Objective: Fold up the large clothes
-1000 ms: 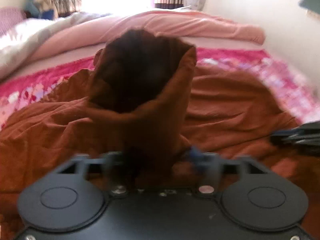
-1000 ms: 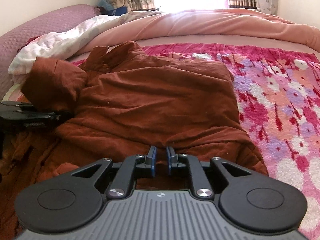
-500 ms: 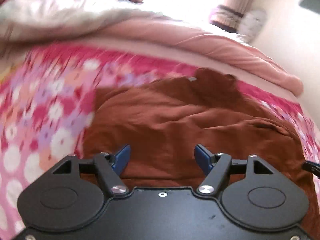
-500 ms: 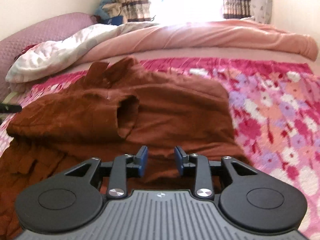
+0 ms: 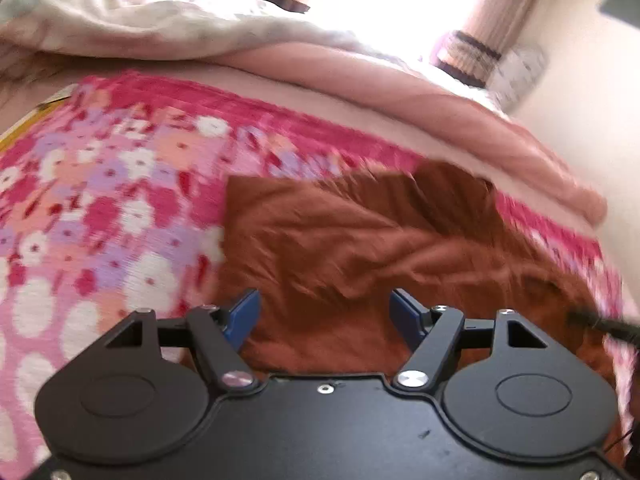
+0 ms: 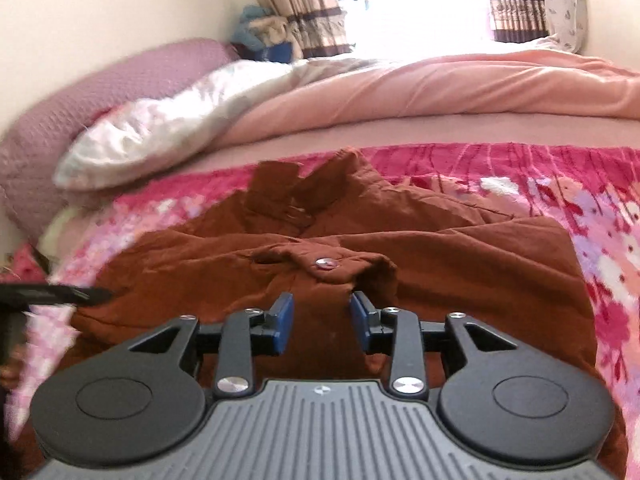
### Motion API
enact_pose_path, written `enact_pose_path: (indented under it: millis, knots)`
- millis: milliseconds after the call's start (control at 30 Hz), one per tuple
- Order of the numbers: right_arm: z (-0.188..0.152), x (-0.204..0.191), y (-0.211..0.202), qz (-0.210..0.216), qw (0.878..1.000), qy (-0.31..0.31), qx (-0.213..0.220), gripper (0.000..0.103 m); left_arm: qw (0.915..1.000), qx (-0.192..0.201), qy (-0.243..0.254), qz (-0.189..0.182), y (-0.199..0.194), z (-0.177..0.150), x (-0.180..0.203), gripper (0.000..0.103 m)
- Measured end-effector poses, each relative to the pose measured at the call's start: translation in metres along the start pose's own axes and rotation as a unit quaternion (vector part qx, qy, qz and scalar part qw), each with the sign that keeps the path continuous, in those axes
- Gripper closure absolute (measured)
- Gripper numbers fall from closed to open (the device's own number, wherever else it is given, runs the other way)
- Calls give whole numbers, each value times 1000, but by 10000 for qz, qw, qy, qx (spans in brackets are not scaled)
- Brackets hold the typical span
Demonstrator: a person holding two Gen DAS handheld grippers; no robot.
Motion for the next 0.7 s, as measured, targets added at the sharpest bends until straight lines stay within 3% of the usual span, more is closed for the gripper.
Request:
enact_pose_path:
  millis: [33,167,367,467,500,533,600,667,700]
  knots:
    - [-3,0,6,15,10000,-53,-53,101,9999,36,-94,39,-4,5,-3,31]
    - [-12,2,5,17,10000,8,4,101,10000,-19,-23,-12,-5,15,5,31]
    - [-6,8,-31,-139,9983,-107,560,101,9987,-345,354,-156,36,8,31,30]
    - [-12,17,-11,-14,10000,-51,-37,99,9965,-710,446,27,67,-3,31,30]
    - [-17,20,-1,-45,9995,13,-312,93,9957,-825,412,111,75,-7,28,30]
    - [-22,21,6,-156,9987,25,-483,81,9956,-833,418,131,76,-9,28,30]
    - [-24,21,2,-278,9986,46,-445,75,9956,-735,559,176,68,-7,34,30]
    - [-16,20,-15,-315,9994,-9,-112,78,9956,-570,702,236,59,-2,42,30]
    - [-10,19,-24,-448,9989,-36,100,88,9957,-427,780,256,56,1,46,30]
Point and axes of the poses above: each gripper's, at about its wrist camera, not at the fingertips, and y roughly the way its jaws point, x to its right, z to its top, the point moved 2 cm from there along y, roughly the way its jaws point, and after that the axes turned 8 degrees about -z, right-handed, at the moved point
